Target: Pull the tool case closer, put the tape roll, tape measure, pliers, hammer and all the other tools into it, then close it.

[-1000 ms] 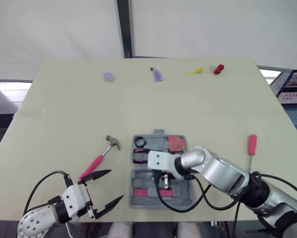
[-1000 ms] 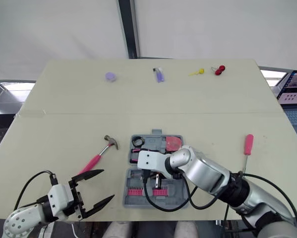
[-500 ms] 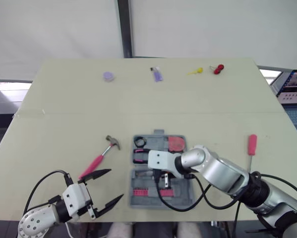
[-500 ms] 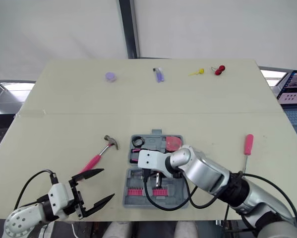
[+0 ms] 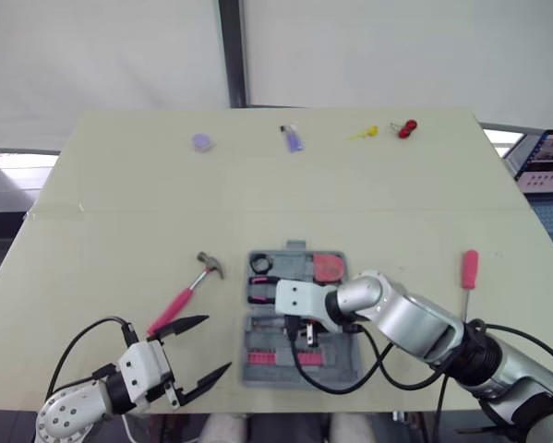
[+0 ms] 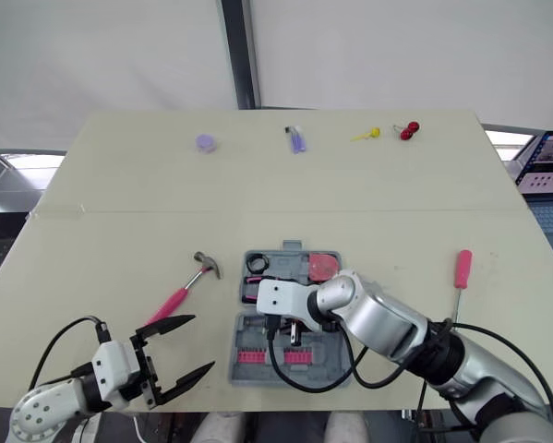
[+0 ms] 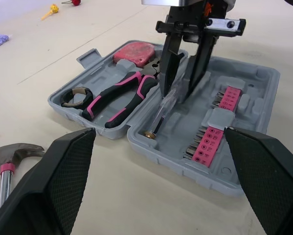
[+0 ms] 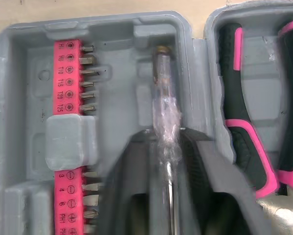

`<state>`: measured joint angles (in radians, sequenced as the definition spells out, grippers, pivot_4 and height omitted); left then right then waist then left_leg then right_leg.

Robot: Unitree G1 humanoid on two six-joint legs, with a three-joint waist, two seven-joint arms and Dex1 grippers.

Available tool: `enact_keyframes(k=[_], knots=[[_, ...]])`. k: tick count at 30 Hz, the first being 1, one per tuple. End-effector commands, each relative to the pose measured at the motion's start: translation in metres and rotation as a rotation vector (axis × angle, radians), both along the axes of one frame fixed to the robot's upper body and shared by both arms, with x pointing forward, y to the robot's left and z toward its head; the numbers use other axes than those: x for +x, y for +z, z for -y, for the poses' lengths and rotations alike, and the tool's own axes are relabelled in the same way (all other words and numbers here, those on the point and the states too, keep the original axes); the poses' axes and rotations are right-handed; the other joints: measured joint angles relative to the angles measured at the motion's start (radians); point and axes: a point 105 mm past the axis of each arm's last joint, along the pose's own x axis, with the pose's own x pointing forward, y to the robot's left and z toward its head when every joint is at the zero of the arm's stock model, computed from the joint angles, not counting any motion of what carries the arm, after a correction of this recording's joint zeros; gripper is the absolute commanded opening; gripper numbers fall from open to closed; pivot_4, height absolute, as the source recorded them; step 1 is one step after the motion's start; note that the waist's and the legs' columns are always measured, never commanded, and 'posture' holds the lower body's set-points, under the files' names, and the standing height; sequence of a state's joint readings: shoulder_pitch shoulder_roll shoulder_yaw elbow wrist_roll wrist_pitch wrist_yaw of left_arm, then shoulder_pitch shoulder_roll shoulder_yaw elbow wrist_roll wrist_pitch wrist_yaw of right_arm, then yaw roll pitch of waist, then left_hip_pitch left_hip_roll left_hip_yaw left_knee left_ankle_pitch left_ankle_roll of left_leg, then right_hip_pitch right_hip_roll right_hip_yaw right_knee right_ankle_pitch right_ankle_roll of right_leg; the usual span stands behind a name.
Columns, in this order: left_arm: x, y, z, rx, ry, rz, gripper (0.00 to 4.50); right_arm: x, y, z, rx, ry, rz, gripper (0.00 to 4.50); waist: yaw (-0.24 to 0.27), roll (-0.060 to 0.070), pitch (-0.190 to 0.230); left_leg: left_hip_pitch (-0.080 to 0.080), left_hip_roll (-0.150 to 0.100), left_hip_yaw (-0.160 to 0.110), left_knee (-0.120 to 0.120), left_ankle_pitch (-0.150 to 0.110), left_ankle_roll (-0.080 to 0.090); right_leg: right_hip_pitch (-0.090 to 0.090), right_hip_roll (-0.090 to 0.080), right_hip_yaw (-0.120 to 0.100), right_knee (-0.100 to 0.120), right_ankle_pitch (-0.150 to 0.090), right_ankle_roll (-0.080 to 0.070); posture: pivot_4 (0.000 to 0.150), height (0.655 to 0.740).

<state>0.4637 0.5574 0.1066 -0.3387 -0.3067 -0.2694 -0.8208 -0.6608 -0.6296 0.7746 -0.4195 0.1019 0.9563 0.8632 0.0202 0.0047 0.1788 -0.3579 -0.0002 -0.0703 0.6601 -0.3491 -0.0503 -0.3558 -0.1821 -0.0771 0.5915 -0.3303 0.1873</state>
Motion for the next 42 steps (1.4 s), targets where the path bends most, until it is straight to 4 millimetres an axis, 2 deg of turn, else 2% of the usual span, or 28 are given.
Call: enact_keyframes(k=[1,4,15,19,22,23,24,29,34,42], knots=[[-0.001,0.003,0.003,-0.004,-0.005,0.014,4.5,0.003,0.009,0.001,0.025,0.002,0.028,2.95,0.0,0.0,0.0,0.0,0.0,0.0,0.0,0.0,0.0,0.0,0.0,0.0,0.0,0.0,0.0,0.15,0.74],[-0.001,0.002,0.003,-0.007,-0.003,0.01,4.5,0.001,0.012,0.001,0.026,0.013,0.024,4.41,0.0,0.0,0.0,0.0,0.0,0.0,0.0,0.0,0.0,0.0,0.0,0.0,0.0,0.0,0.0,0.15,0.74],[0.001,0.004,0.004,-0.016,0.002,0.014,4.5,-0.007,0.032,0.008,0.065,0.029,0.017,4.47,0.001,0.0,0.0,0.0,0.0,0.0,0.0,0.0,0.0,0.0,0.0,0.0,0.0,0.0,0.0,0.15,0.74],[0.003,0.005,0.005,-0.02,0.006,0.022,4.5,0.004,0.041,0.007,0.202,-0.021,0.072,4.47,0.002,0.0,0.0,0.0,0.0,0.0,0.0,0.0,0.0,0.0,0.0,0.0,0.0,0.0,0.0,0.15,0.74],[0.006,0.008,0.004,-0.025,0.014,0.033,4.5,0.014,0.043,0.009,0.329,-0.072,0.12,3.6,0.002,0.0,0.0,0.0,0.0,0.001,0.0,0.0,0.0,0.0,0.0,0.0,0.0,0.0,0.0,0.15,0.74],[0.007,0.009,0.004,-0.026,0.017,0.035,4.5,0.015,0.041,0.01,0.361,-0.081,0.126,2.99,0.002,0.0,0.0,0.0,0.0,0.001,0.0,0.0,0.0,0.0,0.0,0.0,0.0,0.0,0.0,0.15,0.74],[0.008,0.009,0.003,-0.026,0.019,0.035,4.5,0.016,0.04,0.011,0.377,-0.083,0.13,2.62,0.002,0.0,0.0,0.0,0.0,0.001,0.0,0.0,0.0,0.0,0.0,0.0,0.0,0.0,0.0,0.15,0.74],[0.012,0.01,0.002,-0.027,0.023,0.04,4.5,0.025,0.03,0.013,0.481,-0.128,0.127,0.03,0.0,0.0,0.0,0.0,0.0,0.001,0.0,0.0,0.0,0.0,0.0,0.0,0.0,0.0,0.0,0.15,0.74],[0.015,0.012,0.0,-0.027,0.025,0.048,4.5,0.025,0.017,0.012,0.501,-0.135,0.098,0.03,-0.003,0.0,0.0,0.0,0.0,0.001,0.0,0.0,0.0,0.0,0.0,0.0,0.0,0.0,0.0,0.15,0.74],[0.015,0.012,-0.001,-0.023,0.026,0.044,4.5,0.022,0.006,0.012,0.484,-0.14,0.066,0.03,-0.003,0.0,0.0,0.0,0.0,0.001,0.0,0.0,0.0,0.0,0.0,0.0,0.0,0.0,0.0,0.15,0.74]])
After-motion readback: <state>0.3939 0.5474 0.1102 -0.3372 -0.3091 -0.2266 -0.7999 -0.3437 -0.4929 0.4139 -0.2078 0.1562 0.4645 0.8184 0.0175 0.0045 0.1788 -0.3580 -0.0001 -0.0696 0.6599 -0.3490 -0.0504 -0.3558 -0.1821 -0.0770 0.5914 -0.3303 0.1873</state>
